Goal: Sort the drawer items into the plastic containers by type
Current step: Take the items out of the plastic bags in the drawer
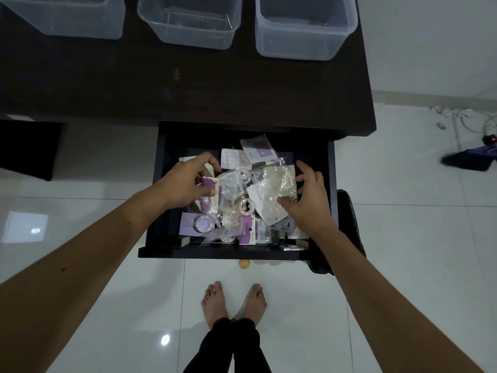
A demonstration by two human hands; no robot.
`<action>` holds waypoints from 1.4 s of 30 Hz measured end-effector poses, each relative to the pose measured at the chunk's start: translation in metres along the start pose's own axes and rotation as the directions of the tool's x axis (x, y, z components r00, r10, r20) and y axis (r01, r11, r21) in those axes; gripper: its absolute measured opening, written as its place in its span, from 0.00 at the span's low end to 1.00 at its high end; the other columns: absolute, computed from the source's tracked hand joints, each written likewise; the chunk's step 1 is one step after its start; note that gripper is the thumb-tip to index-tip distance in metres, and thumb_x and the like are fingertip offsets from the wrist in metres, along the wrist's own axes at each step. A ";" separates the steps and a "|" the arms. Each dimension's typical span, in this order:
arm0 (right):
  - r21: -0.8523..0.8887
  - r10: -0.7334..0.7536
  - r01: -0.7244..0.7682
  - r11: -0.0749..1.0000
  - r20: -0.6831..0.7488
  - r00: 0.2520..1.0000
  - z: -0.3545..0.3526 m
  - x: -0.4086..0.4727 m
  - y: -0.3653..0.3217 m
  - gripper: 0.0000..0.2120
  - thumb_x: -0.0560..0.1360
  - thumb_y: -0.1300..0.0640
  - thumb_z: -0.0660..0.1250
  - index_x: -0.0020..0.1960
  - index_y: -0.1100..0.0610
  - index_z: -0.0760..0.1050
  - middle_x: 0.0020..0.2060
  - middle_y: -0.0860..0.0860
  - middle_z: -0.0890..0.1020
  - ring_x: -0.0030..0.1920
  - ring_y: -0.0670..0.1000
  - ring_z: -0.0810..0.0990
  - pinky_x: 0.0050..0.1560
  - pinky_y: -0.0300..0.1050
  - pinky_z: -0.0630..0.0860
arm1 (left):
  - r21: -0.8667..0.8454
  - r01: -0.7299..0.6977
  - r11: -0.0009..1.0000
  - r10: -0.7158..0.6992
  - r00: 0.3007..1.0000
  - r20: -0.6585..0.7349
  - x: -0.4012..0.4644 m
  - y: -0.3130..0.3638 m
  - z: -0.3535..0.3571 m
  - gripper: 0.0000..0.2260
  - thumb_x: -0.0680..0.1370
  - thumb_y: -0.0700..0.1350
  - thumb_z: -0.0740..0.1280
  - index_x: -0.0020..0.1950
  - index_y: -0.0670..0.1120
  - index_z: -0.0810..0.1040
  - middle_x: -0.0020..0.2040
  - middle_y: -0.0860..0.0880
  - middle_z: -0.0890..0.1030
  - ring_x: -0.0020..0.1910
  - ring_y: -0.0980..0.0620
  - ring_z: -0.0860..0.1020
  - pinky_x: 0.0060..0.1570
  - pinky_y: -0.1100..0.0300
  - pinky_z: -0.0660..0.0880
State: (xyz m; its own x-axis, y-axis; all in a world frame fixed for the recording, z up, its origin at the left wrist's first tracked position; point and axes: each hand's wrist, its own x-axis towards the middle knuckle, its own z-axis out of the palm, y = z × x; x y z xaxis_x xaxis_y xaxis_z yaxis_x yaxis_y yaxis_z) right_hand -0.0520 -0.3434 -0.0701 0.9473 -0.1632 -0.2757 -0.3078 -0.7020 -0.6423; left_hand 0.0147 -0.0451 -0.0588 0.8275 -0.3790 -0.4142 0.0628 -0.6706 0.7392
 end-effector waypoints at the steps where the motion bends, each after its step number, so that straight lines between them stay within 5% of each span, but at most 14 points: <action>1: 0.011 0.012 -0.012 1.000 -0.001 1.000 0.000 -0.001 0.001 0.46 0.71 0.60 0.80 0.82 0.52 0.59 0.66 0.53 0.69 0.47 0.44 0.73 0.54 0.38 0.74 | -0.024 0.000 1.000 0.000 1.000 0.004 0.000 0.000 0.000 0.21 0.74 0.39 0.79 0.60 0.55 0.76 0.44 0.51 0.83 0.45 0.50 0.81 0.50 0.57 0.77; 4: -0.009 0.020 -0.020 1.000 0.032 0.999 0.002 -0.002 0.004 0.44 0.72 0.57 0.80 0.82 0.54 0.60 0.63 0.52 0.72 0.49 0.45 0.73 0.50 0.32 0.73 | -0.076 -0.004 0.997 0.005 1.000 0.021 0.002 -0.003 -0.001 0.25 0.75 0.38 0.78 0.66 0.61 0.77 0.45 0.48 0.82 0.49 0.50 0.82 0.54 0.59 0.76; 11: -0.075 0.068 -0.059 0.995 0.120 0.990 0.010 -0.003 0.009 0.41 0.71 0.47 0.80 0.78 0.56 0.68 0.63 0.53 0.70 0.64 0.56 0.75 0.68 0.50 0.73 | -0.097 -0.023 0.995 0.027 0.999 0.044 -0.003 0.000 0.007 0.32 0.80 0.36 0.73 0.73 0.68 0.73 0.58 0.63 0.77 0.58 0.59 0.78 0.64 0.61 0.74; 14: -0.049 0.080 -0.074 0.996 0.143 0.986 0.014 -0.002 0.010 0.46 0.68 0.47 0.82 0.79 0.51 0.63 0.64 0.49 0.62 0.64 0.58 0.78 0.70 0.57 0.76 | -0.068 -0.041 0.997 0.046 0.996 0.075 -0.005 -0.002 0.011 0.35 0.80 0.36 0.72 0.74 0.73 0.68 0.67 0.53 0.78 0.63 0.54 0.77 0.64 0.60 0.75; 17: -0.013 0.073 -0.072 0.997 0.157 0.985 0.015 -0.002 0.010 0.44 0.67 0.51 0.84 0.76 0.52 0.67 0.63 0.47 0.61 0.64 0.55 0.78 0.69 0.55 0.78 | -0.059 -0.075 0.995 0.080 0.993 0.084 -0.007 -0.004 0.014 0.34 0.81 0.36 0.71 0.75 0.71 0.69 0.74 0.58 0.75 0.68 0.60 0.74 0.62 0.66 0.72; 21: -0.004 0.047 -0.047 0.999 0.146 0.988 0.011 -0.004 0.006 0.31 0.66 0.55 0.84 0.65 0.53 0.75 0.62 0.48 0.64 0.66 0.54 0.73 0.70 0.47 0.75 | -0.069 -0.079 0.994 0.084 0.994 0.063 -0.009 -0.010 0.017 0.30 0.80 0.38 0.73 0.74 0.66 0.73 0.70 0.61 0.76 0.68 0.62 0.73 0.59 0.71 0.72; 23: -0.003 0.055 -0.055 0.998 0.164 0.985 0.009 -0.006 0.003 0.30 0.68 0.57 0.83 0.65 0.53 0.74 0.62 0.48 0.68 0.62 0.51 0.75 0.62 0.40 0.73 | -0.057 -0.063 0.996 0.066 0.996 0.055 -0.009 -0.011 0.019 0.27 0.78 0.42 0.76 0.73 0.63 0.75 0.68 0.59 0.77 0.66 0.61 0.74 0.57 0.73 0.72; 28: 0.109 0.085 -0.106 0.988 0.178 0.980 0.003 -0.010 -0.001 0.35 0.71 0.60 0.81 0.69 0.52 0.65 0.50 0.46 0.78 0.46 0.43 0.79 0.43 0.30 0.73 | -0.107 -0.029 0.994 0.032 0.999 0.021 -0.010 -0.008 0.024 0.28 0.73 0.49 0.80 0.73 0.58 0.77 0.68 0.55 0.79 0.69 0.56 0.75 0.68 0.57 0.74; 33: 0.275 0.130 -0.175 0.946 0.176 0.976 -0.002 -0.012 0.003 0.40 0.70 0.62 0.81 0.74 0.52 0.62 0.52 0.44 0.83 0.51 0.49 0.86 0.54 0.50 0.84 | -0.174 0.005 0.985 -0.010 1.000 -0.024 -0.010 -0.009 0.029 0.26 0.73 0.43 0.80 0.66 0.62 0.79 0.62 0.56 0.80 0.64 0.58 0.76 0.60 0.59 0.77; 37: 0.292 0.146 -0.199 0.936 0.194 0.970 -0.002 -0.013 0.005 0.39 0.71 0.61 0.81 0.74 0.52 0.64 0.52 0.47 0.84 0.51 0.51 0.86 0.56 0.55 0.84 | -0.242 0.013 0.970 -0.016 1.000 -0.008 -0.011 -0.012 0.029 0.25 0.75 0.42 0.79 0.65 0.64 0.80 0.57 0.49 0.79 0.59 0.48 0.81 0.54 0.58 0.83; 39: 0.298 0.153 -0.209 0.931 0.202 0.967 -0.004 -0.014 0.005 0.34 0.72 0.62 0.80 0.72 0.54 0.68 0.51 0.49 0.85 0.52 0.52 0.86 0.55 0.54 0.85 | -0.277 0.003 0.961 -0.007 1.000 -0.012 -0.010 -0.013 0.028 0.26 0.75 0.41 0.79 0.67 0.65 0.79 0.56 0.46 0.77 0.59 0.45 0.81 0.55 0.52 0.85; 42: 0.368 0.146 -0.223 0.903 0.227 0.963 -0.009 -0.016 0.009 0.18 0.75 0.62 0.77 0.62 0.54 0.79 0.51 0.50 0.88 0.52 0.52 0.88 0.54 0.61 0.85 | -0.282 -0.023 0.959 0.011 0.999 -0.045 -0.010 -0.011 0.026 0.27 0.77 0.41 0.77 0.68 0.66 0.77 0.59 0.45 0.76 0.63 0.48 0.77 0.53 0.59 0.83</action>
State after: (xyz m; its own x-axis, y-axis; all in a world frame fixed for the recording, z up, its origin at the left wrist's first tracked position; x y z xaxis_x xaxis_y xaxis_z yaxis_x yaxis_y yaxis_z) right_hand -0.0696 -0.3534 -0.0650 0.8472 -0.1019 -0.5214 -0.5220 -0.3423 -0.7812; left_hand -0.0084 -0.0506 -0.0770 0.8524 -0.3571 -0.3820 0.1986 -0.4549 0.8681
